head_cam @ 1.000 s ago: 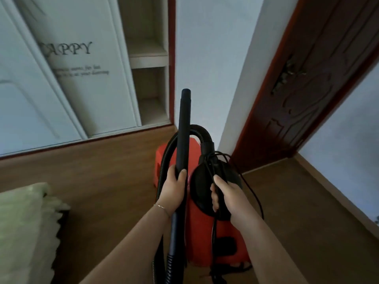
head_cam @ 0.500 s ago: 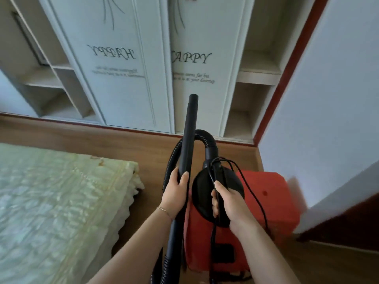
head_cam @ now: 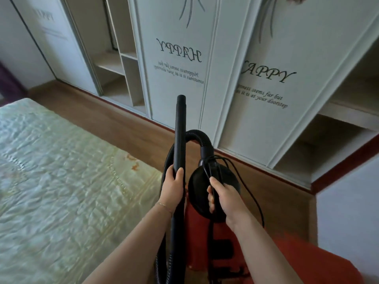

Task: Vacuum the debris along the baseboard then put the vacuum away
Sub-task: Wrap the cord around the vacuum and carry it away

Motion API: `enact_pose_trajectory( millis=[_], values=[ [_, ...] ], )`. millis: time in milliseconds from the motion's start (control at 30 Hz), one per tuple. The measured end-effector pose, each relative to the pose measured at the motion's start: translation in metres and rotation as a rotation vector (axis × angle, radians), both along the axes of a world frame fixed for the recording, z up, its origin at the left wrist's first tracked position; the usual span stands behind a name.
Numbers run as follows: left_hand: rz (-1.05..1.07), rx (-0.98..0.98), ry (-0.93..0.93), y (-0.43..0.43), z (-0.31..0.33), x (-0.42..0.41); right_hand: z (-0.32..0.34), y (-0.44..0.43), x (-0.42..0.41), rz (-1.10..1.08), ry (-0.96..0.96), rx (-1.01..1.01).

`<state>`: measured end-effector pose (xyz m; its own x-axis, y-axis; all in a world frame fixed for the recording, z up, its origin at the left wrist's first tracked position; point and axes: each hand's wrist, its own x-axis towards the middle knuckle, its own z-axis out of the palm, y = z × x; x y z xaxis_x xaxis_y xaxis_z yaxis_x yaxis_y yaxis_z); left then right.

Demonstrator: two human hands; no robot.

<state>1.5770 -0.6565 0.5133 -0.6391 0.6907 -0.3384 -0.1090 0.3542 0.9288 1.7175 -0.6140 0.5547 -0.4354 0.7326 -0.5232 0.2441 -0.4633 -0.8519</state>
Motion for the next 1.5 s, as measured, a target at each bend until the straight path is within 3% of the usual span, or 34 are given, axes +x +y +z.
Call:
enact_pose_trajectory(
  millis=[167,567,833,1100,1500],
  values=[
    [0.065,0.010,-0.083,0.069,0.007,-0.071,0.002,0.072,-0.071,0.042,-0.004,-0.026],
    [0.296,0.053,0.024,0.235,0.016,-0.188,0.009,0.258,-0.203,0.235,0.024,-0.045],
    [0.600,0.104,-0.011,0.325,0.015,-0.254,0.014,0.382,-0.292,0.547,0.024,-0.088],
    [0.800,0.132,0.066,0.371,0.007,-0.356,0.016,0.449,-0.412,0.753,0.030,-0.082],
    [1.000,0.081,0.095,0.393,0.001,-0.574,0.001,0.486,-0.655,0.970,-0.018,-0.122]
  ],
)
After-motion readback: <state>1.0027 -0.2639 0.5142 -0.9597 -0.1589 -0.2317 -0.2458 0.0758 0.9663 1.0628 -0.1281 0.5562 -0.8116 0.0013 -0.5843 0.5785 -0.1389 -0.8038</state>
